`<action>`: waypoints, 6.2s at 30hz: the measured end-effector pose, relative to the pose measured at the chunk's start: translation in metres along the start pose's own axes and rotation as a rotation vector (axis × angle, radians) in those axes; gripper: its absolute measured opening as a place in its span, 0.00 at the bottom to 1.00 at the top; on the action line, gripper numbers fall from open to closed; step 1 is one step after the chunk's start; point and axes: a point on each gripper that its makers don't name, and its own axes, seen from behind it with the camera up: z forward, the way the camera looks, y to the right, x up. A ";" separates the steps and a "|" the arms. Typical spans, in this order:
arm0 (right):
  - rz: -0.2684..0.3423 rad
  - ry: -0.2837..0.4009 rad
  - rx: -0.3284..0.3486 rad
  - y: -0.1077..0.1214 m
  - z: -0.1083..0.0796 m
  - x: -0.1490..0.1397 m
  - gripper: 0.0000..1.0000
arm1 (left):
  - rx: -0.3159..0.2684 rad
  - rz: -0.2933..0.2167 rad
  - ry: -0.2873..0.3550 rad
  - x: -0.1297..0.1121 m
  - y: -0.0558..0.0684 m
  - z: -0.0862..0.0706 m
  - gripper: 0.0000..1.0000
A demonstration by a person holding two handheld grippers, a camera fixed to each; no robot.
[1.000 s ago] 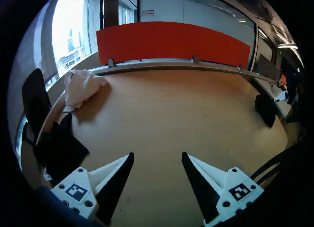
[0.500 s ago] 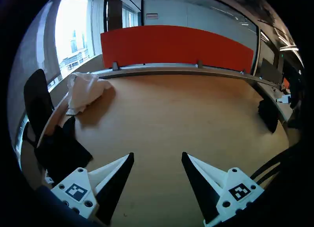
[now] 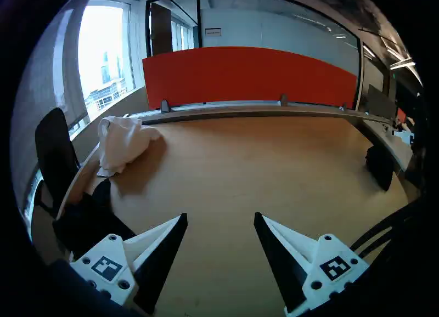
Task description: Fold towel
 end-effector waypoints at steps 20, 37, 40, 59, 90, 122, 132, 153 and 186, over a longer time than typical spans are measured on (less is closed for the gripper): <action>-0.004 0.255 0.067 -0.056 -0.017 0.069 1.00 | 0.039 0.002 0.101 0.034 -0.014 0.009 0.90; 0.011 0.305 0.154 -0.122 -0.027 0.097 1.00 | 0.061 -0.030 0.308 0.109 -0.030 0.009 0.90; 0.012 0.314 0.168 -0.135 -0.029 0.102 1.00 | 0.058 -0.032 0.340 0.123 -0.031 0.007 0.90; 0.052 0.370 0.224 -0.196 -0.043 0.135 1.00 | 0.037 -0.057 0.489 0.181 -0.027 -0.009 0.90; 0.062 0.376 0.227 -0.215 -0.057 0.145 1.00 | 0.020 -0.050 0.566 0.189 -0.020 -0.005 0.90; 0.060 0.405 0.192 -0.239 -0.055 0.121 1.00 | 0.066 -0.013 0.607 0.097 -0.032 0.056 0.90; 0.055 0.416 0.190 -0.242 -0.054 0.105 0.99 | 0.068 -0.048 0.616 0.063 -0.037 0.066 0.90; 0.045 0.425 0.184 -0.242 -0.052 0.091 1.00 | 0.073 -0.089 0.630 0.030 -0.043 0.084 0.90; 0.051 0.432 0.193 -0.236 -0.048 0.090 0.99 | 0.087 -0.062 0.614 0.016 -0.041 0.095 0.90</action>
